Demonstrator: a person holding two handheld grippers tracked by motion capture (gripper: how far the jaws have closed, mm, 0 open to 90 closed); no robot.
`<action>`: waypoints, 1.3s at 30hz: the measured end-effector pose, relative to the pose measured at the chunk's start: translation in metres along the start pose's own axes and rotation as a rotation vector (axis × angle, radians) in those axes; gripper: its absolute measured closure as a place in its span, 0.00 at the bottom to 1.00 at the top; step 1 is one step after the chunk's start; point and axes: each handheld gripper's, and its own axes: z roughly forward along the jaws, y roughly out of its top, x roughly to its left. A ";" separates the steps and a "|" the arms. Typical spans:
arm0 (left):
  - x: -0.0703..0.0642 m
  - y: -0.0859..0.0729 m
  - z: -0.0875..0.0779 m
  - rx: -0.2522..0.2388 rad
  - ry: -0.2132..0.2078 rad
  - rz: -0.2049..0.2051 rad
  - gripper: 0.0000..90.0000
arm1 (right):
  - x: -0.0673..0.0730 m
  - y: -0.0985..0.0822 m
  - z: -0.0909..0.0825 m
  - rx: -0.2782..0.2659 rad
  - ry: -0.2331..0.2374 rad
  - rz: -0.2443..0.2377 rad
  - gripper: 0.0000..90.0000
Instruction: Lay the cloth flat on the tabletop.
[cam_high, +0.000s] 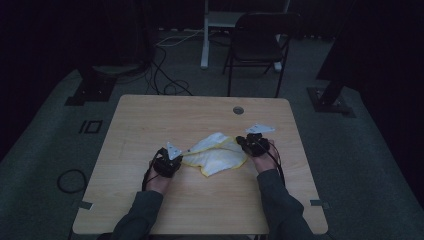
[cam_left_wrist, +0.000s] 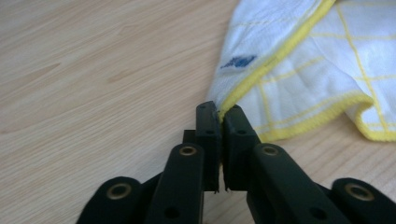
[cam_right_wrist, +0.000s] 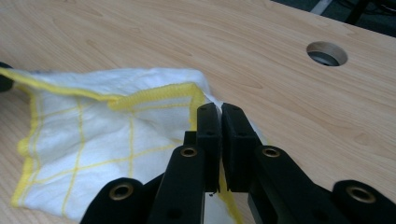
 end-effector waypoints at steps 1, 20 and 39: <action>0.002 0.000 -0.001 -0.001 0.000 -0.008 0.98 | -0.001 0.000 0.000 0.000 -0.005 0.004 0.97; 0.045 -0.019 -0.004 0.050 -0.035 -0.222 0.98 | -0.043 -0.020 -0.012 0.027 -0.108 0.124 0.97; 0.055 -0.021 -0.020 0.010 -0.004 -0.240 0.74 | -0.055 -0.035 -0.015 0.068 -0.156 0.175 0.80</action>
